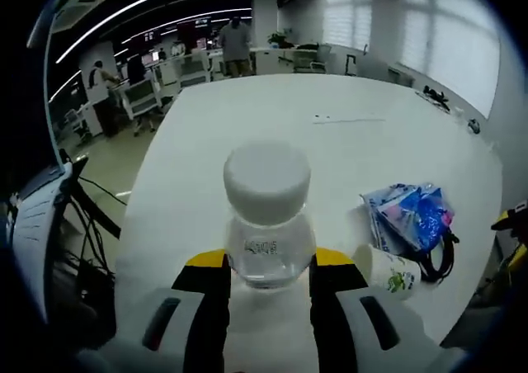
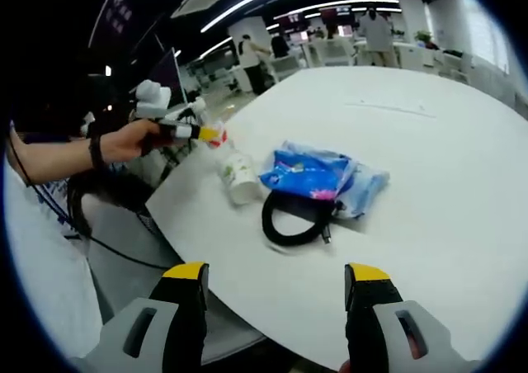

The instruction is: Arrange the tabletop items into an orderly group along one side of the table until the central work area is clear of visible clutter.

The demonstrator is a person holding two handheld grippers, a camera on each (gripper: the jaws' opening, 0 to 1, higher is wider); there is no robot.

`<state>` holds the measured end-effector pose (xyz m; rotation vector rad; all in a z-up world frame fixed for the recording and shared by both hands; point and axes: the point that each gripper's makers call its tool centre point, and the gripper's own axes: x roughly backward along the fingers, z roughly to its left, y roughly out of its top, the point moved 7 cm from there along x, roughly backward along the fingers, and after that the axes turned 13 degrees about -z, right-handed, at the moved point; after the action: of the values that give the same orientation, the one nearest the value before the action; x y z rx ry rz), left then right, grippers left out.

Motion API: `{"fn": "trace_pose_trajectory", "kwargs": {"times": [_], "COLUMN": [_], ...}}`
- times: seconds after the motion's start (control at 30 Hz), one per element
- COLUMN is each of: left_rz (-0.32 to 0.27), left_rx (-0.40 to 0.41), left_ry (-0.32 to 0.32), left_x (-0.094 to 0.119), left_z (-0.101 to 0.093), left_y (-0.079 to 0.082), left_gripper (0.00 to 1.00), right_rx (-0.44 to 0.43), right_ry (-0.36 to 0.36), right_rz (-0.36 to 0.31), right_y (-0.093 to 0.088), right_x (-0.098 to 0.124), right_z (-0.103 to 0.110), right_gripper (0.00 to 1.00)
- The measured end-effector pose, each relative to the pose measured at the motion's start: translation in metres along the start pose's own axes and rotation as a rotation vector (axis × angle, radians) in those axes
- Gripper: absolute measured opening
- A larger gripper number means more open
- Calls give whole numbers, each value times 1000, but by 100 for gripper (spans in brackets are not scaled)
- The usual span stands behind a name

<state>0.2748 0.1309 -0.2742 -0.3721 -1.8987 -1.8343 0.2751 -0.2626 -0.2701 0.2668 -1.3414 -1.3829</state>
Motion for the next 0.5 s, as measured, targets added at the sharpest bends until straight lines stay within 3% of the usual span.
{"fn": "trace_pose_trajectory", "kwargs": {"times": [0.5], "left_rz": [-9], "left_rx": [-5], "left_ry": [-10], "left_x": [2], "left_z": [-4], "left_y": [-3], "left_gripper": [37], "right_rx": [29], "right_ry": [19], "right_rz": [-6], "right_y": [14], "right_x": [-4], "right_z": [8], "right_gripper": [68]}}
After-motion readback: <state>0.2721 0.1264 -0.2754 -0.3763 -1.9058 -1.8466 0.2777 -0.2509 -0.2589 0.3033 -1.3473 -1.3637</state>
